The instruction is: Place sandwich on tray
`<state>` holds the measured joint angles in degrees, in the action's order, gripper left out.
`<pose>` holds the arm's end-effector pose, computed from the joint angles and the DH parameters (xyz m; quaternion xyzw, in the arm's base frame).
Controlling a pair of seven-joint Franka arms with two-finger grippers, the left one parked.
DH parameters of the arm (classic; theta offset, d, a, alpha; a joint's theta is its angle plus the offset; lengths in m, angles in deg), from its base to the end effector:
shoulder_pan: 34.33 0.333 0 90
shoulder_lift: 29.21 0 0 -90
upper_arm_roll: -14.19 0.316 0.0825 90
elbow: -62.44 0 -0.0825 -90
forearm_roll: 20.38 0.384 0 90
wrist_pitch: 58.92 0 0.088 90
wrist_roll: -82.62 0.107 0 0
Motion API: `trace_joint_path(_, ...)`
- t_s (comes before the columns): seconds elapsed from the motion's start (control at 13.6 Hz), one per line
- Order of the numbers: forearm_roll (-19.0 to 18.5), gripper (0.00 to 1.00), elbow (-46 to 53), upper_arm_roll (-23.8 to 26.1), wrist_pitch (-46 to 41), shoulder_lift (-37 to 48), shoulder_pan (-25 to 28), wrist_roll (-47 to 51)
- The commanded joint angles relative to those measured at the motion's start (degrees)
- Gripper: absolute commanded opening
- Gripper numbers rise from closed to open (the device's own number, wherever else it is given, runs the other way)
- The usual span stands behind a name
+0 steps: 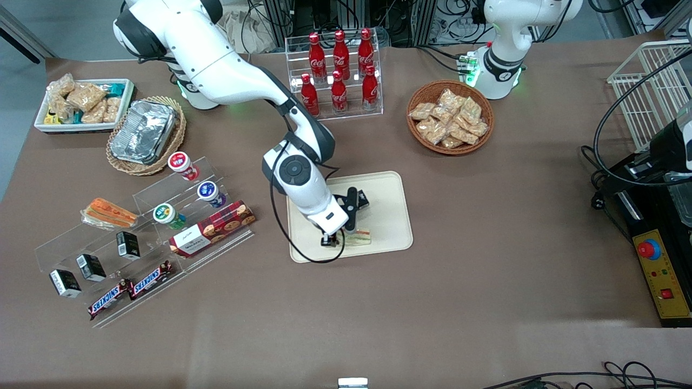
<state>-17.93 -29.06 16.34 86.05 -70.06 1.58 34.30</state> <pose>0.5680 0.4388 0.2354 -0.7393 -0.6639 -0.1118 0.0159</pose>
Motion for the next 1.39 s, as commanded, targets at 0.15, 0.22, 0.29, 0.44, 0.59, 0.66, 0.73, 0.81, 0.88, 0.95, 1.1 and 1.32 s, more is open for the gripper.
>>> trace_joint_path(0.15, 5.09, 1.0, 0.8, 0.4, -3.53, 1.37, -0.31, 1.29)
trace_joint_path(0.22, 7.02, 1.0, -0.07, 0.32, -6.78, 3.39, -0.31, 3.83)
trace_joint_path(0.29, 7.13, 1.0, -2.25, 0.23, -8.99, 6.63, -0.31, 7.94)
trace_joint_path(0.44, 7.05, 1.0, -7.18, 0.31, -11.89, 12.96, -1.71, 20.75)
trace_joint_path(0.59, 6.43, 1.0, -8.08, 0.23, -17.85, 16.93, -3.64, 30.35)
trace_joint_path(0.66, 5.73, 1.0, -7.9, 0.23, -21.02, 18.68, -5.57, 34.4)
trace_joint_path(0.73, 4.42, 1.0, -7.99, 0.23, -23.92, 20.96, -7.15, 37.57)
trace_joint_path(0.81, 2.49, 1.0, -7.9, 0.23, -27.43, 23.34, -8.82, 40.3)
trace_joint_path(0.88, -1.09, 1.0, -7.9, 0.31, -29.81, 25.71, -10.49, 41.63)
trace_joint_path(0.95, -6.35, 1.0, -7.99, 0.66, -32.97, 28.08, -11.81, 41.47)
trace_joint_path(1.1, -10.7, 1.0, -7.99, 1.11, -38.69, 33.44, -14.97, 41.82)
trace_joint_path(1.32, -9.92, 1.0, -7.55, 0.93, -45.38, 38.73, -22.27, 41.82)
